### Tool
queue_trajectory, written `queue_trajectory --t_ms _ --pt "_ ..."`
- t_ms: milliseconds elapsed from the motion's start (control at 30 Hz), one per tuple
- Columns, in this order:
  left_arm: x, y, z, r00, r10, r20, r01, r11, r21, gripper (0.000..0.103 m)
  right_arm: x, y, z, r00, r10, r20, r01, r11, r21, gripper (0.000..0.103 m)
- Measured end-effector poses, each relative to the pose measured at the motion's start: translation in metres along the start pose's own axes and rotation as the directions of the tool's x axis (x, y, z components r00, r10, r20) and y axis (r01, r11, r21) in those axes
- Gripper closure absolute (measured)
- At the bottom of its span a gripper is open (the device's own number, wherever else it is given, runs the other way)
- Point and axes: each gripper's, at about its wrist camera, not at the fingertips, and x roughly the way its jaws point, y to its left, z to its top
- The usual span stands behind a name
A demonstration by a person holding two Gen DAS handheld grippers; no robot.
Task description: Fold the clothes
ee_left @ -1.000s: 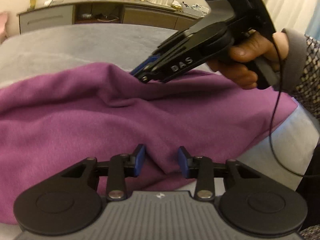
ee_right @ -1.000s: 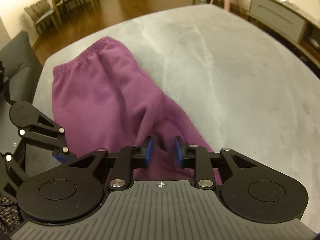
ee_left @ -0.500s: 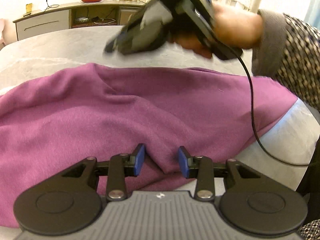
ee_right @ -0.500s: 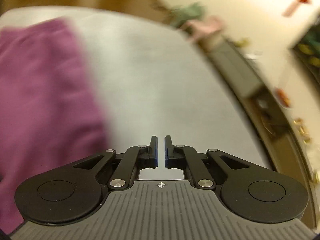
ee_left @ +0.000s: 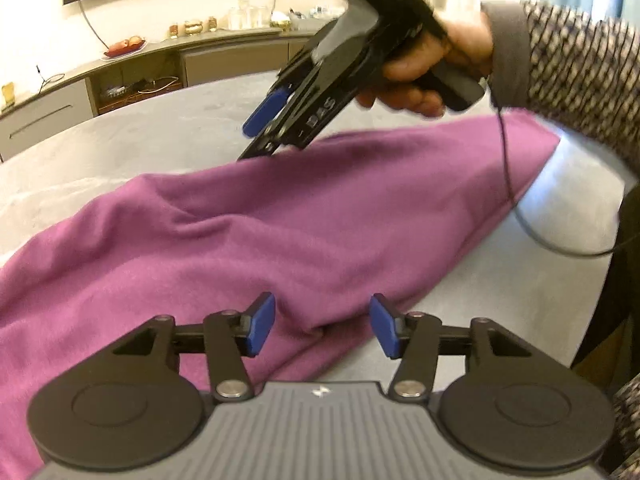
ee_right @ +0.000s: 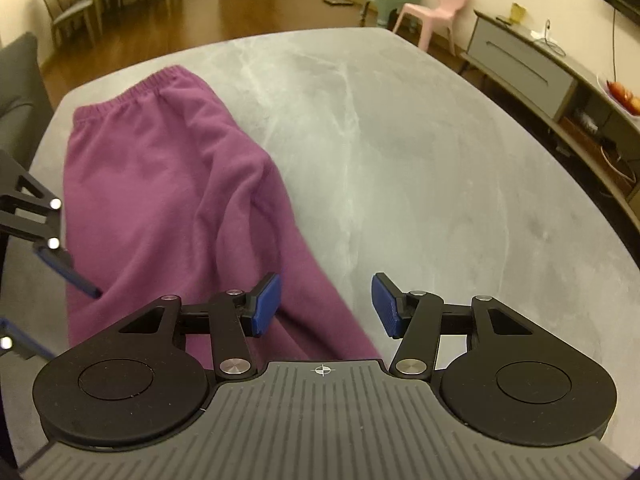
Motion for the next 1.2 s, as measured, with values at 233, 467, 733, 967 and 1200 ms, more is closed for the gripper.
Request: queue_trajectory --t_ms 233,467,733,967,1200 --pt "-0.018 -0.002 0.001 0.989 0.039 0.139 -0.046 0.998 0.047 0.1 0.018 0.017 -0.001 0.991 -0.13 0.017 0.13 0.961 -0.242 0.054" --pt "-0.042 0.003 -0.005 0.973 0.019 0.23 -0.026 0.999 0.029 0.1 0.035 0.045 0.023 1.0 0.016 -0.013 -0.02 0.871 -0.49 0.053" --pt "-0.051 0.006 -0.018 0.97 -0.044 0.24 0.036 0.999 0.038 0.1 0.056 0.044 0.051 0.997 0.07 0.032 -0.043 0.855 -0.517 0.054" --pt "-0.071 0.016 -0.024 0.946 0.019 0.323 -0.014 1.0 -0.019 0.1 0.048 0.001 0.057 0.997 -0.041 0.06 0.059 0.945 -0.321 0.057" --pt "-0.098 0.031 -0.026 0.886 0.072 0.458 -0.031 0.995 -0.096 0.103 0.006 0.01 0.004 0.997 -0.049 -0.056 0.014 0.862 -0.506 0.047"
